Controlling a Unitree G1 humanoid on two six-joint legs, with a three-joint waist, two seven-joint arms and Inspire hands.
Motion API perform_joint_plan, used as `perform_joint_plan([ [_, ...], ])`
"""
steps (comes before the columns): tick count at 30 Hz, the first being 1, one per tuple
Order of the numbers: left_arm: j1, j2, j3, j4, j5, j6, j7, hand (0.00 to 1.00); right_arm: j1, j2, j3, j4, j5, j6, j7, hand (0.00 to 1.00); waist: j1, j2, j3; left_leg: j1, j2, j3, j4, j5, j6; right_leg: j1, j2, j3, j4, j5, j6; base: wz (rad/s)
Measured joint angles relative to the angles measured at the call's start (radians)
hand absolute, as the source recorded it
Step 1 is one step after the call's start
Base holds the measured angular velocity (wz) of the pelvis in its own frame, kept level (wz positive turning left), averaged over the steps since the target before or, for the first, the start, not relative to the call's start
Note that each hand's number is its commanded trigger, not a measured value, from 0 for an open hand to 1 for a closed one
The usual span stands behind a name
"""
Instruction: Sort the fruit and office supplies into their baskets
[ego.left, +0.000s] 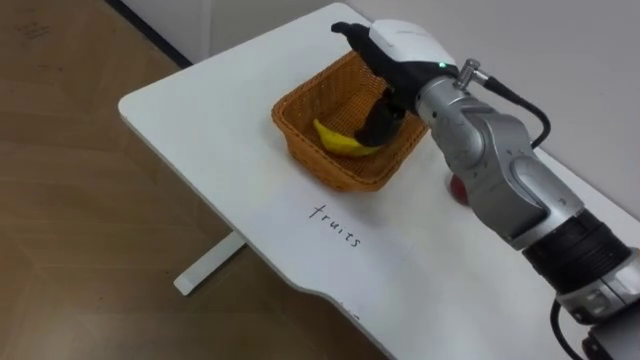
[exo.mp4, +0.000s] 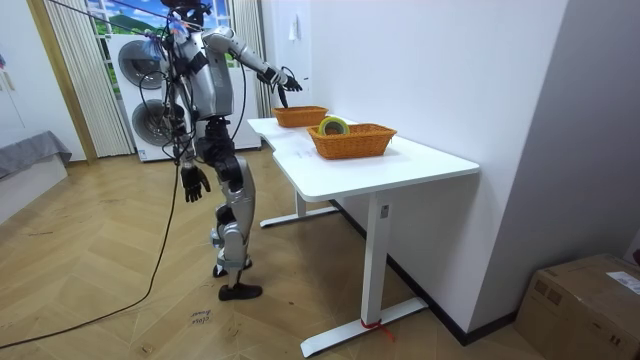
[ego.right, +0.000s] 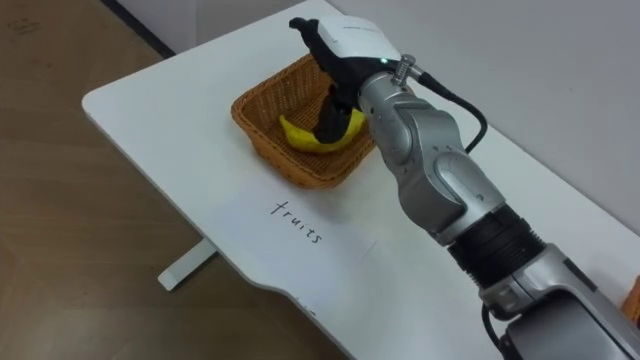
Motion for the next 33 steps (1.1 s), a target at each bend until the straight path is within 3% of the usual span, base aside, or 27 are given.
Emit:
perform_joint_plan([
  [14,0.005,0.001,0.001,-0.020,0.009,0.005,0.006,0.00,0.000,-0.015,-0.004,0.052,0.072,-0.022,0.001,0.00,-0.008,0.005,0.0029,0.004,0.001,0.005,0.000,0.000,0.000,0.002,-0.001,0.001,-0.001,0.000,0.000,-0.01],
  [16,0.007,-0.005,-0.001,-0.019,0.008,0.010,0.008,0.00,0.001,-0.015,-0.019,0.075,0.139,-0.030,-0.002,0.00,-0.018,0.022,0.0159,0.014,0.000,0.005,0.003,-0.001,0.002,0.012,-0.001,0.008,-0.001,0.000,0.000,0.00],
  [18,0.010,-0.011,0.000,-0.018,0.009,0.010,0.016,0.00,0.004,-0.015,-0.039,0.076,0.182,-0.042,-0.006,0.00,-0.023,0.036,0.0186,0.015,0.000,0.015,0.003,-0.003,0.003,0.010,-0.001,0.036,0.000,-0.002,0.003,-0.09],
  [23,0.033,-0.015,0.001,-0.024,0.024,0.008,0.028,0.00,0.004,-0.016,-0.109,0.058,0.242,-0.076,-0.047,0.00,-0.062,0.058,0.0030,0.004,0.001,0.029,0.009,-0.003,0.005,-0.003,-0.001,0.056,0.001,-0.002,0.004,-0.09],
  [25,0.049,-0.017,0.001,-0.032,0.024,0.007,0.029,0.00,0.004,-0.017,-0.142,0.057,0.317,-0.084,-0.084,0.00,-0.087,0.069,-0.0094,0.012,0.001,0.030,0.008,-0.003,0.005,0.001,-0.002,0.056,0.002,-0.002,0.004,0.00],
  [28,0.051,-0.021,0.002,-0.033,0.030,0.007,0.037,0.00,0.005,-0.017,-0.168,0.062,0.382,-0.095,-0.133,0.00,-0.098,0.081,-0.0087,0.038,0.006,0.054,-0.004,-0.003,0.005,0.016,-0.001,0.062,0.002,-0.002,0.004,-0.13],
  [33,0.064,-0.046,0.000,-0.028,0.049,0.001,0.038,0.00,0.048,-0.017,-0.202,0.065,0.421,-0.132,-0.167,0.00,-0.122,0.112,-0.0191,0.069,0.008,0.075,-0.010,-0.005,0.009,0.039,-0.002,0.085,0.002,-0.003,0.004,-0.14],
])
